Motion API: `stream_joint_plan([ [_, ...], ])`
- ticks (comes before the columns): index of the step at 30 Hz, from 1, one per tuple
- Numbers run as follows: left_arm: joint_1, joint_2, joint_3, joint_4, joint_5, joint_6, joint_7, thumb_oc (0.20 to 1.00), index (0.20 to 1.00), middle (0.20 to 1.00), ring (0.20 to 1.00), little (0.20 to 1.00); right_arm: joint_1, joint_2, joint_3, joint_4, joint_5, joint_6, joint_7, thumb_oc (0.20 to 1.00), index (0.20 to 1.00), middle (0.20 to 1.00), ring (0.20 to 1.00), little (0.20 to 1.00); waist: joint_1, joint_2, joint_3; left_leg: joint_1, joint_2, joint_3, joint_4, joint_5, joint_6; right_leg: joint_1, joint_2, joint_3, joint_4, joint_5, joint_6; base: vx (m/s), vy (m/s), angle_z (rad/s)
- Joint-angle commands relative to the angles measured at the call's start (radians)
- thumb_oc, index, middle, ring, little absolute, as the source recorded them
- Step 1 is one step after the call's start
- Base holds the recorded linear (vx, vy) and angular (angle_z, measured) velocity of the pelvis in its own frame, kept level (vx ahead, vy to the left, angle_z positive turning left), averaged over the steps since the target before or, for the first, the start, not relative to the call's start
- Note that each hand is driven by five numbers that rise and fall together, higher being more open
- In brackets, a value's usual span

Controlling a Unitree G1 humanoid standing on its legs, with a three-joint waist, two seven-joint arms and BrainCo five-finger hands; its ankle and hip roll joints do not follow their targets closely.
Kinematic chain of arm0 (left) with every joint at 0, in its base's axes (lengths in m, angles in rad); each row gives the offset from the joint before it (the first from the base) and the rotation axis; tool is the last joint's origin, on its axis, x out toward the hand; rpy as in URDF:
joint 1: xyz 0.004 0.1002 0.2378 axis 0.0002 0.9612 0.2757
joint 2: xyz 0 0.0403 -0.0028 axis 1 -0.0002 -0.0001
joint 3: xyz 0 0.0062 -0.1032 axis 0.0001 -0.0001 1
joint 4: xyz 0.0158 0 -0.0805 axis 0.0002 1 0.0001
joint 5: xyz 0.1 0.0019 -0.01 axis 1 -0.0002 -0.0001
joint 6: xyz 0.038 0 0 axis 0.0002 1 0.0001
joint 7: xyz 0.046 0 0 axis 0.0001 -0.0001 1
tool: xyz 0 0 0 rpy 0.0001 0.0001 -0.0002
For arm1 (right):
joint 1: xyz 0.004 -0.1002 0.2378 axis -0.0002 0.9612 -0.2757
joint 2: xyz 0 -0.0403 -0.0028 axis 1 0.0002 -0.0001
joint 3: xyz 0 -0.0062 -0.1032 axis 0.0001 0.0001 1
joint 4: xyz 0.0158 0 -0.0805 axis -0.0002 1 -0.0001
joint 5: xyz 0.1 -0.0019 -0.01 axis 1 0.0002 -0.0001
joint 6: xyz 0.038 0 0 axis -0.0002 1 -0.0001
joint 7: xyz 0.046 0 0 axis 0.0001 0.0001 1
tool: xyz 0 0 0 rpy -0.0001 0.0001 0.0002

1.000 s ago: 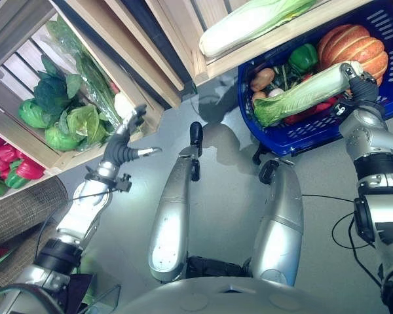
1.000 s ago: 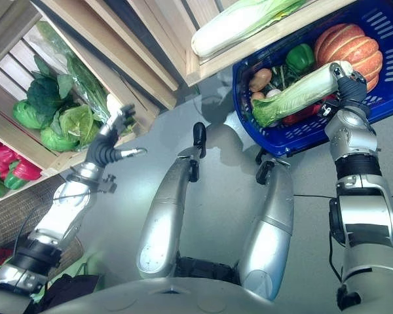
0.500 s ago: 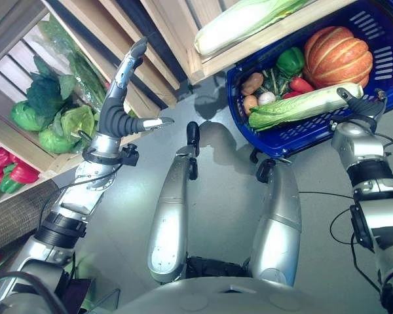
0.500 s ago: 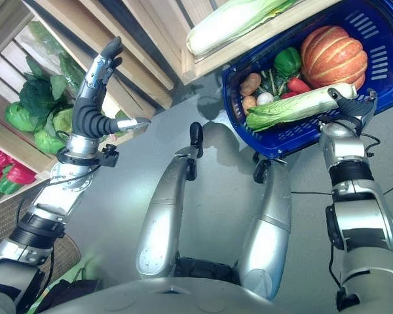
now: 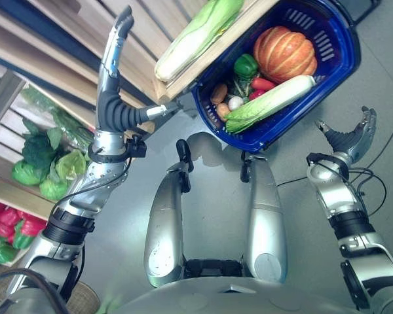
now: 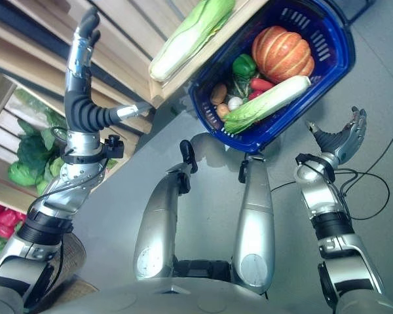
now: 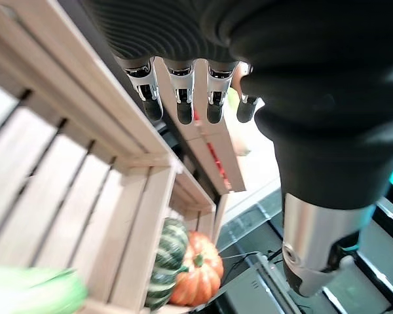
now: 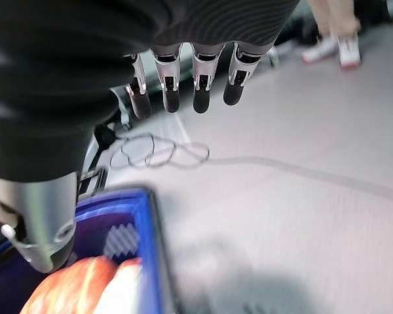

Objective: Pick up fruits and vegetables into the basket

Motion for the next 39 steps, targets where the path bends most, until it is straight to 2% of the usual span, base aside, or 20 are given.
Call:
stream_joint_plan([
  [1, -0.019, -0.012, 0.047, -0.041, 0.005, 0.044, 0.072, 1.000, 1.000, 1.000, 1.000, 1.000, 0.049, -0.044, -0.016, -0.084, -0.156, -0.011, -0.024, 1.000, 1.000, 1.000, 1.000, 1.000, -0.050, 0.044, -0.049, 0.001, -0.026, 0.022, -0.075, 0.009, 0.051, 0.039, 0.060, -0.052, 0.022, -0.094, 0.042, 0.00, 0.048, -0.17],
  [5, -0.049, -0.006, 0.073, -0.027, -0.005, 0.105, 0.102, 1.000, 1.000, 1.000, 1.000, 1.000, 0.087, -0.075, -0.005, -0.169, -0.238, -0.036, 0.091, 1.000, 1.000, 1.000, 1.000, 1.000, -0.080, 0.040, -0.049, 0.015, -0.021, 0.035, -0.071, 0.008, 0.043, 0.043, 0.060, -0.036, 0.024, -0.097, 0.044, 0.00, 0.071, -0.13],
  [7, -0.069, -0.004, 0.086, -0.016, -0.021, 0.146, 0.103, 1.000, 1.000, 1.000, 1.000, 1.000, 0.105, -0.089, 0.011, -0.217, -0.250, -0.070, 0.192, 1.000, 1.000, 1.000, 1.000, 1.000, -0.094, 0.036, -0.049, 0.017, -0.019, 0.042, -0.068, 0.007, 0.039, 0.041, 0.061, -0.026, 0.026, -0.100, 0.045, -0.01, 0.061, -0.11],
  [10, -0.098, 0.003, 0.095, 0.011, -0.054, 0.198, 0.117, 1.000, 1.000, 1.000, 1.000, 1.000, 0.129, -0.109, 0.036, -0.265, -0.240, -0.112, 0.294, 1.000, 1.000, 1.000, 1.000, 1.000, -0.113, 0.030, -0.049, 0.013, -0.014, 0.053, -0.066, 0.010, 0.034, 0.031, 0.066, -0.016, 0.029, -0.101, 0.044, -0.01, 0.069, -0.09],
  [12, -0.130, 0.009, 0.088, 0.055, -0.082, 0.255, 0.124, 1.000, 1.000, 1.000, 1.000, 1.000, 0.147, -0.124, 0.048, -0.301, -0.215, -0.126, 0.355, 1.000, 1.000, 1.000, 1.000, 1.000, -0.131, 0.024, -0.049, 0.010, -0.010, 0.061, -0.068, 0.013, 0.031, 0.022, 0.073, -0.006, 0.030, -0.102, 0.042, 0.04, 0.107, -0.11],
  [13, -0.143, 0.012, 0.081, 0.076, -0.095, 0.277, 0.126, 1.000, 1.000, 1.000, 1.000, 1.000, 0.157, -0.129, 0.052, -0.311, -0.207, -0.131, 0.376, 1.000, 1.000, 1.000, 1.000, 1.000, -0.138, 0.022, -0.049, 0.023, -0.012, 0.052, -0.061, -0.013, 0.023, 0.033, 0.076, 0.006, 0.041, -0.130, 0.049, 0.08, 0.115, -0.16],
  [16, -0.199, 0.024, 0.058, 0.178, -0.137, 0.348, 0.143, 1.000, 1.000, 1.000, 1.000, 1.000, 0.182, -0.145, 0.061, -0.328, -0.184, -0.155, 0.436, 1.000, 1.000, 1.000, 1.000, 1.000, -0.168, 0.012, -0.049, 0.015, -0.003, 0.068, -0.053, -0.016, 0.019, 0.018, 0.083, 0.022, 0.051, -0.136, 0.048, 0.04, 0.105, -0.22],
  [22, -0.303, 0.034, 0.012, 0.404, -0.175, 0.427, 0.157, 1.000, 1.000, 1.000, 1.000, 1.000, 0.195, -0.160, 0.061, -0.320, -0.150, -0.176, 0.473, 1.000, 1.000, 1.000, 1.000, 1.000, -0.205, -0.005, -0.049, -0.009, 0.016, 0.095, -0.036, -0.019, 0.015, -0.010, 0.094, 0.040, 0.054, -0.132, 0.047, 0.01, 0.061, -0.17],
  [31, -0.496, 0.018, -0.095, 0.822, -0.249, 0.484, 0.152, 1.000, 1.000, 1.000, 1.000, 1.000, 0.185, -0.174, 0.071, -0.306, -0.094, -0.200, 0.470, 1.000, 1.000, 1.000, 1.000, 1.000, -0.259, -0.032, -0.049, -0.072, 0.043, 0.132, 0.014, -0.041, 0.012, -0.078, 0.112, 0.069, 0.055, -0.118, 0.047, 0.01, 0.055, -0.11],
  [39, -0.568, 0.007, -0.119, 1.009, -0.296, 0.515, 0.120, 1.000, 1.000, 1.000, 1.000, 1.000, 0.161, -0.174, 0.102, -0.292, -0.074, -0.191, 0.465, 1.000, 1.000, 1.000, 1.000, 1.000, -0.280, -0.046, -0.049, -0.111, 0.053, 0.148, 0.047, -0.062, 0.008, -0.117, 0.112, 0.083, 0.042, -0.103, 0.049, 0.02, 0.040, -0.05],
])
